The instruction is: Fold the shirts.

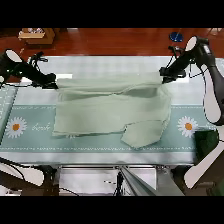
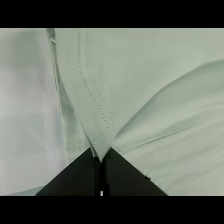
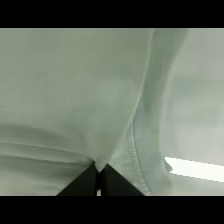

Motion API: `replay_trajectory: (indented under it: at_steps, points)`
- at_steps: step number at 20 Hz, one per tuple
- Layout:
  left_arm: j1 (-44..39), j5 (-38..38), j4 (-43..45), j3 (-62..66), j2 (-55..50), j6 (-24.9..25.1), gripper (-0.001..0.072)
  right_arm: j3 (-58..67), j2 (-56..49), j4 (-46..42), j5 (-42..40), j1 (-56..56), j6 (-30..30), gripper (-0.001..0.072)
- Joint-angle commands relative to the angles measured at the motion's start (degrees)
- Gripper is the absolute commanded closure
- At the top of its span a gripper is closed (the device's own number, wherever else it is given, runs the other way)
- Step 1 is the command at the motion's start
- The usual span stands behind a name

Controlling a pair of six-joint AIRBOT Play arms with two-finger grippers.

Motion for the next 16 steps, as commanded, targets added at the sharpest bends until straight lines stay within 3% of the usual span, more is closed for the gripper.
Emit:
replay_trajectory:
  at_steps: [1, 3, 4, 5, 6, 7, 8, 9, 12, 16]
  points:
    - [-0.3, 0.2, -0.1, 0.1, -0.6, -0.9, 0.0682, 0.0, -2.9, 0.3, 4.4, 1.3, 1.3, 0.0684]
    - [-0.3, 0.3, -0.1, 0.1, -0.4, -0.9, 0.068, 0.0, -3.5, 0.0, 3.9, 1.2, 1.4, 0.0679]
    - [-0.2, 0.1, -0.1, 0.1, -0.2, -0.8, 0.065, 0.0, -3.0, -0.9, 3.4, 1.0, 1.4, 0.06]
    - [0.0, -0.9, 0.0, 0.5, 0.1, 0.3, 0.062, 0.0, -2.2, -2.2, 3.6, 0.7, 1.1, 0.0461]
    - [0.6, -2.5, 0.0, 1.4, 0.5, 1.4, 0.0465, 0.0, -0.8, -3.8, 4.1, 0.0, -0.3, 0.0365]
    - [1.5, -4.3, 0.0, 2.7, 0.9, 1.2, 0.0262, 0.0, 0.9, -5.4, 5.0, -0.8, -2.1, 0.0349]
    - [2.9, -7.3, 0.0, 4.3, 1.5, 1.2, 0.0147, 0.0, 3.0, -7.5, 6.3, -1.9, -3.3, 0.0341]
    - [4.4, -11.1, 0.0, 5.0, 2.6, 0.8, 0.0146, 0.0, 5.0, -9.1, 8.0, -3.2, -4.4, 0.0295]
    - [8.7, -17.2, 0.0, 2.2, 7.1, -0.8, 0.0147, -0.3, 10.1, -4.6, 13.1, -10.0, -5.3, 0.0284]
    - [13.7, -15.0, -0.2, -18.6, 18.3, 2.8, 0.0146, -13.4, 18.8, 6.5, 8.7, -20.1, -7.6, 0.0284]
